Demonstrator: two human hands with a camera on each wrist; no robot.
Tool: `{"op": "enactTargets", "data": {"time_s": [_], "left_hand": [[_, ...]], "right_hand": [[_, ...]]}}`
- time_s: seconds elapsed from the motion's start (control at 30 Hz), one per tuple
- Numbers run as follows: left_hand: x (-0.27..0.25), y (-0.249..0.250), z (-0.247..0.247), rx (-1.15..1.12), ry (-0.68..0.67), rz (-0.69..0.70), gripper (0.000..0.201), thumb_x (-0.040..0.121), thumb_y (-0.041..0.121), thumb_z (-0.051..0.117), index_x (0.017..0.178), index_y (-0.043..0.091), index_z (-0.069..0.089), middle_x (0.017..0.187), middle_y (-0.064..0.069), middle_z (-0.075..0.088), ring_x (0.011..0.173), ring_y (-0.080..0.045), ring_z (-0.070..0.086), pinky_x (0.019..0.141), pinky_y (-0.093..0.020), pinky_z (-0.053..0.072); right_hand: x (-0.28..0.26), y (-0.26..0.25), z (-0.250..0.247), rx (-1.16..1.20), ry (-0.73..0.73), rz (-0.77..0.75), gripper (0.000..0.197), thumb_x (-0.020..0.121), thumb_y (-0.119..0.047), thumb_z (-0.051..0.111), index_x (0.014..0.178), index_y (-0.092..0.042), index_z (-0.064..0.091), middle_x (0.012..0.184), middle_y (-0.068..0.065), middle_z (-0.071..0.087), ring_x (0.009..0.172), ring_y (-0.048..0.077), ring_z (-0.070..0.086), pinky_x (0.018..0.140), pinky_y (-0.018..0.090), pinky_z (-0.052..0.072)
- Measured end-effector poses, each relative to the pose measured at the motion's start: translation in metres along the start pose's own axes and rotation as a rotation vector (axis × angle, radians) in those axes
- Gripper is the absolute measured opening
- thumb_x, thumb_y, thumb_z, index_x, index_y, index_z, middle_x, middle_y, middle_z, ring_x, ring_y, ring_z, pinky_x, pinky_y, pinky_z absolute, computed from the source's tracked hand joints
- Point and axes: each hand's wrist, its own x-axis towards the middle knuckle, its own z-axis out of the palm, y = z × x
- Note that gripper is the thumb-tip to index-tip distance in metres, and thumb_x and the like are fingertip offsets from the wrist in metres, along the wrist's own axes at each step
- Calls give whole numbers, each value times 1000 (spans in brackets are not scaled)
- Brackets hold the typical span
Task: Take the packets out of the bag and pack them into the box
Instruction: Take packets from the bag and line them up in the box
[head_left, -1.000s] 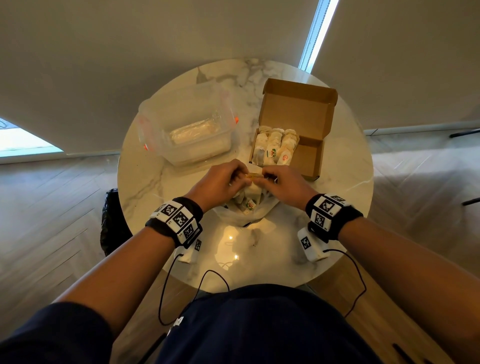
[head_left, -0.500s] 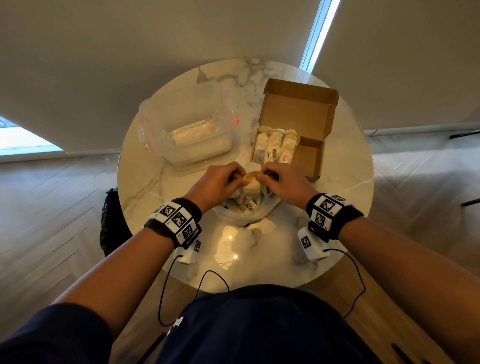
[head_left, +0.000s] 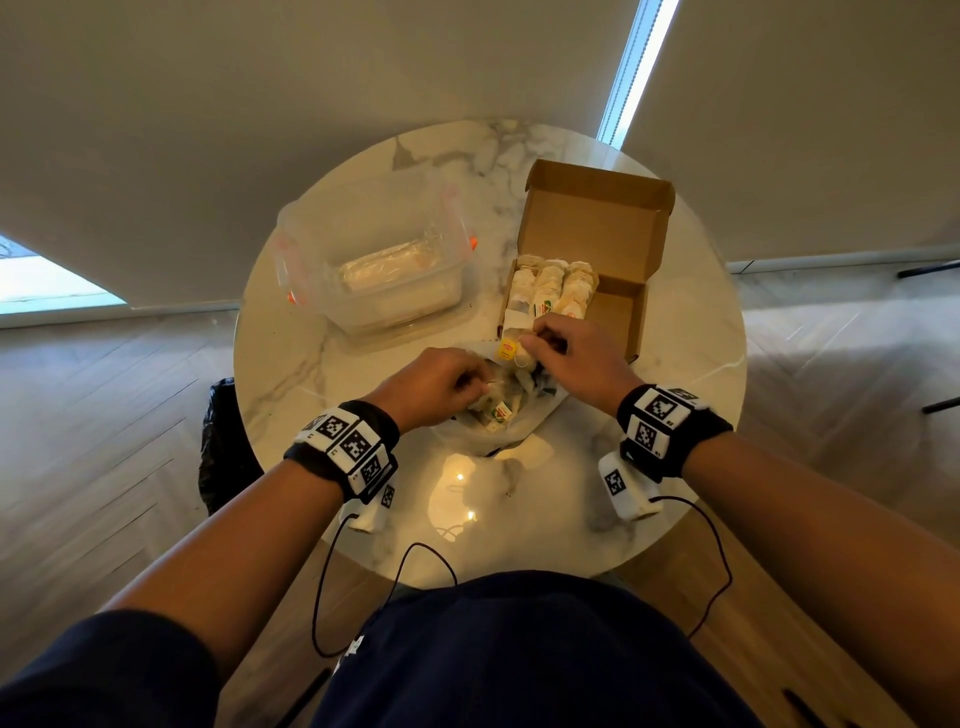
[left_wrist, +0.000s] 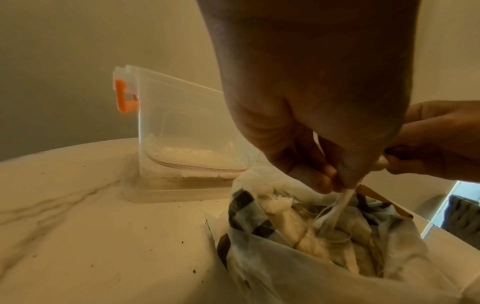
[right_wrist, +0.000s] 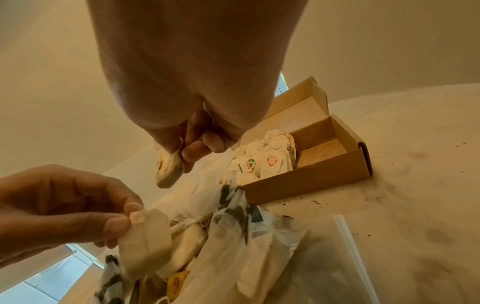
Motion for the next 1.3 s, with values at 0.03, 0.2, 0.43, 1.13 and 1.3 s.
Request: {"op": "enactTargets", "data": {"time_s": [0.03, 0.2, 0.43, 1.13, 1.3], "left_hand": [[-1, 0, -1, -9, -6, 10, 18, 96, 21, 60, 109, 15, 70, 104, 2, 68, 87, -7, 57, 78, -20, 46], [-3, 3, -10, -53, 56, 28, 19, 99, 28, 59, 113, 19, 67, 103, 4, 67, 89, -10, 60, 79, -23, 49], [2, 10, -8, -171, 160, -86, 20, 97, 29, 61, 115, 22, 64, 89, 9, 66, 78, 1, 59, 70, -15, 46], [-3, 13, -9, -74, 139, -7, 21, 97, 29, 61, 112, 16, 68, 98, 3, 68, 86, -11, 60, 77, -24, 49], [2, 13, -9, -92, 208, -24, 16, 97, 27, 62, 108, 18, 70, 92, 6, 67, 80, -7, 58, 72, -22, 46]], "right_hand": [[0, 1, -1, -2, 0, 1, 16, 98, -32, 61, 99, -18, 68, 79, -1, 67, 68, 8, 60, 61, 17, 45], [-1, 2, -2, -92, -76, -50, 18, 98, -31, 61, 97, -15, 69, 82, 0, 67, 71, 11, 57, 60, 10, 38], [-5, -6, 2, -12, -126, -55, 13, 97, -30, 64, 98, -19, 72, 82, -4, 67, 75, 11, 61, 68, 25, 47], [-4, -6, -3, 75, -73, 17, 20, 102, -31, 55, 104, -20, 71, 88, -3, 71, 79, 10, 64, 69, 26, 50], [-7, -9, -2, 96, -173, -11, 23, 102, -31, 54, 110, -20, 73, 99, -3, 72, 90, 11, 64, 80, 30, 51]]}}
